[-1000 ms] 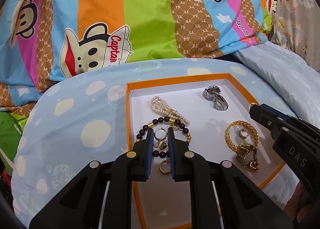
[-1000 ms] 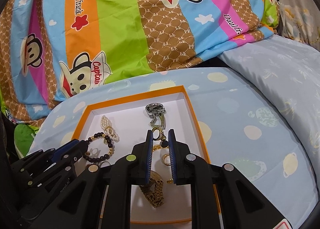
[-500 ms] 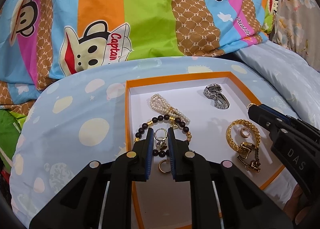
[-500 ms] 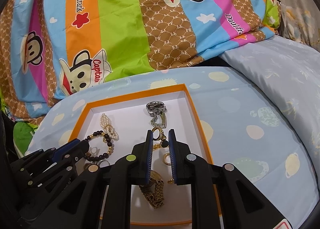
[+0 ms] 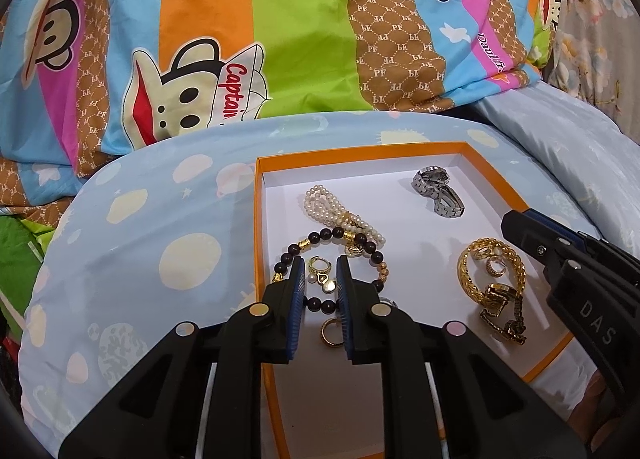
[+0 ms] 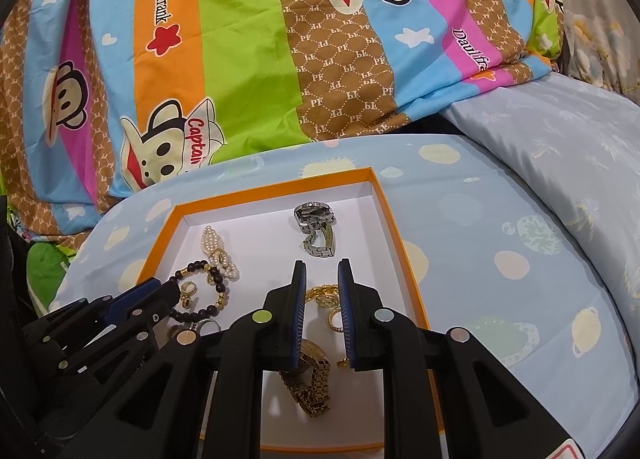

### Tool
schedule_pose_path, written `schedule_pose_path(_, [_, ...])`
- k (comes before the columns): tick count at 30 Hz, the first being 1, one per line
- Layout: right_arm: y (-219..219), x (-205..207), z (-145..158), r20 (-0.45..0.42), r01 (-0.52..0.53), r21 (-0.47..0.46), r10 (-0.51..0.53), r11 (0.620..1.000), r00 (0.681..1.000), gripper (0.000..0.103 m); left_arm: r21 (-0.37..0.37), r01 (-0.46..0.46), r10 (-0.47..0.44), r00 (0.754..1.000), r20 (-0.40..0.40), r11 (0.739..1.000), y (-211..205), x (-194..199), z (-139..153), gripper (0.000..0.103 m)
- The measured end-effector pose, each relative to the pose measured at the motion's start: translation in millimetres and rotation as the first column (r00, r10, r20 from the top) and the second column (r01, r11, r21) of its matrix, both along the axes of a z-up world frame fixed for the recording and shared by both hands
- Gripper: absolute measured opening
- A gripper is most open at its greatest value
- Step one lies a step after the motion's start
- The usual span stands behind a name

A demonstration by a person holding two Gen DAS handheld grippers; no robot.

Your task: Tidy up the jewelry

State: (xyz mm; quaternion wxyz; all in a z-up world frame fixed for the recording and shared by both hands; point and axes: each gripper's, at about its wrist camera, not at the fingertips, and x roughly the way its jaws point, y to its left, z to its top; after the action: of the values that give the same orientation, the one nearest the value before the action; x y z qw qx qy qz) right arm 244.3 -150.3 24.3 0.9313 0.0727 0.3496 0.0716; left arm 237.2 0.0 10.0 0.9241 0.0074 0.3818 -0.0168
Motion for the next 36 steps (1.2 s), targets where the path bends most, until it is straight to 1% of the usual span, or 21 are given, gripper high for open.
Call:
schedule_pose_path(14, [0.7, -0.1, -0.9, 0.001, -0.003, 0.0, 0.003, 1.0, 1.0, 0.016, 0.005, -0.003, 0.003, 1.0, 0.009, 1.0, 0.0, -0.7, 0.7, 0.015])
schedule_pose_path(16, [0.7, -1.7, -0.2, 0.01, -0.005, 0.002, 0.005, 1.0, 1.0, 0.017, 0.003, -0.005, 0.005, 1.0, 0.016, 1.0, 0.5, -2.0, 1.8, 0.015])
schedule_pose_path(18, [0.1, -5.2, 2.4, 0.03, -0.012, 0.012, 0.011, 1.0, 0.999, 0.018, 0.003, -0.008, 0.008, 0.999, 0.043, 1.0, 0.8, -6.2, 5.1, 0.015])
schedule_pose_path(19, [-0.6, -8.2, 4.2, 0.043, -0.013, 0.018, 0.012, 1.0, 0.999, 0.02, 0.005, -0.011, 0.011, 0.998, 0.056, 1.0, 0.7, -8.1, 7.1, 0.015])
schedule_pose_path(20, [-1.5, -12.2, 6.3, 0.056, -0.01, 0.021, 0.008, 1.0, 0.998, 0.027, 0.009, -0.014, 0.014, 0.997, 0.071, 1.0, 0.6, -11.4, 9.4, 0.015])
schedule_pose_path(21, [-2.8, -16.5, 8.4, 0.069, -0.007, 0.022, 0.005, 1.0, 0.998, 0.035, 0.011, -0.016, 0.015, 0.997, 0.082, 1.0, 0.7, -14.6, 11.2, 0.019])
schedule_pose_path(22, [-3.4, -21.7, 11.0, 0.083, -0.001, 0.018, -0.001, 1.0, 0.997, 0.038, 0.01, -0.021, 0.02, 0.996, 0.087, 1.0, 1.3, -17.9, 12.9, 0.026])
schedule_pose_path(24, [-5.2, -33.5, 15.6, 0.095, 0.014, 0.004, -0.014, 1.0, 0.995, 0.045, -0.003, -0.028, 0.028, 0.995, 0.094, 1.0, 2.6, -26.5, 15.3, 0.032])
schedule_pose_path(27, [-9.9, -52.6, 16.9, 0.092, 0.037, -0.003, -0.037, 0.999, 0.995, 0.054, 0.004, -0.026, 0.025, 0.995, 0.098, 1.0, 0.2, -45.8, 16.9, 0.032])
schedule_pose_path(29, [-13.2, -68.9, 15.5, 0.079, 0.057, -0.022, -0.055, 0.998, 0.995, 0.055, 0.007, -0.021, 0.02, 0.995, 0.096, 1.0, -2.1, -59.7, 17.4, 0.033])
schedule_pose_path(33, [-20.1, -102.4, 9.6, 0.05, 0.088, -0.037, -0.086, 0.995, 0.995, 0.063, 0.008, -0.01, 0.009, 0.996, 0.084, 1.0, -7.1, -86.8, 17.5, 0.034])
schedule_pose_path(36, [-22.3, -123.3, 4.8, 0.033, 0.099, -0.051, -0.097, 0.994, 0.995, 0.065, 0.027, -0.004, 0.002, 0.997, 0.076, 1.0, -12.2, -106.1, 14.7, 0.04])
